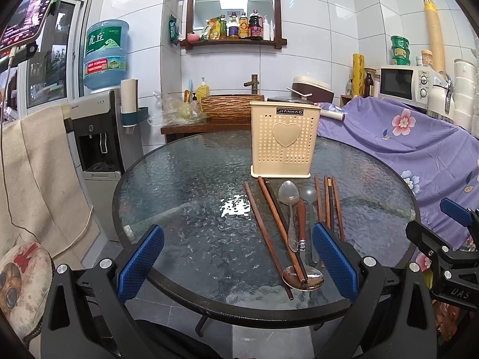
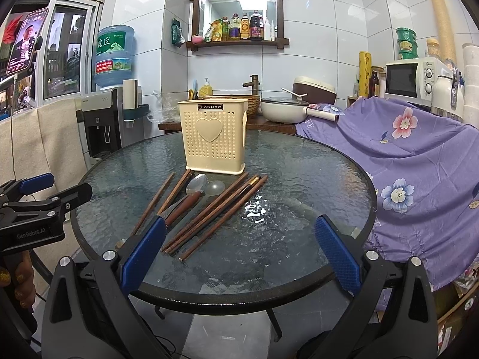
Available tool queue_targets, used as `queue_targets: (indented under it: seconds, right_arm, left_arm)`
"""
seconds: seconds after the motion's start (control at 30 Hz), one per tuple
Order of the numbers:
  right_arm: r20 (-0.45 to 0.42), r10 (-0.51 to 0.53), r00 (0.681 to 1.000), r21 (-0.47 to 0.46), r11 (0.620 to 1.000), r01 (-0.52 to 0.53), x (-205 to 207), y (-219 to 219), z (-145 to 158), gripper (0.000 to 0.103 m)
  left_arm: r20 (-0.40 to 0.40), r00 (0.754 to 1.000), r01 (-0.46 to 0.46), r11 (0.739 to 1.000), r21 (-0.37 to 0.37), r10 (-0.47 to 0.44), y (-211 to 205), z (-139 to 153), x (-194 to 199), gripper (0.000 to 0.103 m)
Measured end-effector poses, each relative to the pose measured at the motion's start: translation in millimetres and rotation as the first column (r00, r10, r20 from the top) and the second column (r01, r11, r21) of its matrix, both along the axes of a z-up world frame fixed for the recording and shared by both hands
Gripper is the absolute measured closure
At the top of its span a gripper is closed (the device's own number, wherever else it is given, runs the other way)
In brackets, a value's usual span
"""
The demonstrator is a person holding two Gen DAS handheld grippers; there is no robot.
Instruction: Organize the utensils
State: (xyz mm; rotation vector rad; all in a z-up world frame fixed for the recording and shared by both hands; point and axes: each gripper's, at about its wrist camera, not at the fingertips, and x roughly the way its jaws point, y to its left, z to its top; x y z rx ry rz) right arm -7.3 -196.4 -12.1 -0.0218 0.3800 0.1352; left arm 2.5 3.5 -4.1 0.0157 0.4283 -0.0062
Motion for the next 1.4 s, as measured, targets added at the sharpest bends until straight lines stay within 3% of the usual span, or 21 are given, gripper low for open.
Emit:
queue_targets:
  seconds: [1.4]
  right_arm:
    - [-0.007, 0.010, 1.000, -0.001, 1.000, -0.010, 1.3, 2.5, 1.9, 0.005]
  left_arm:
    - [-0.012, 1.000, 0.008, 1.000, -0.009, -0.008, -5.0, -6.7, -1.4, 0.006]
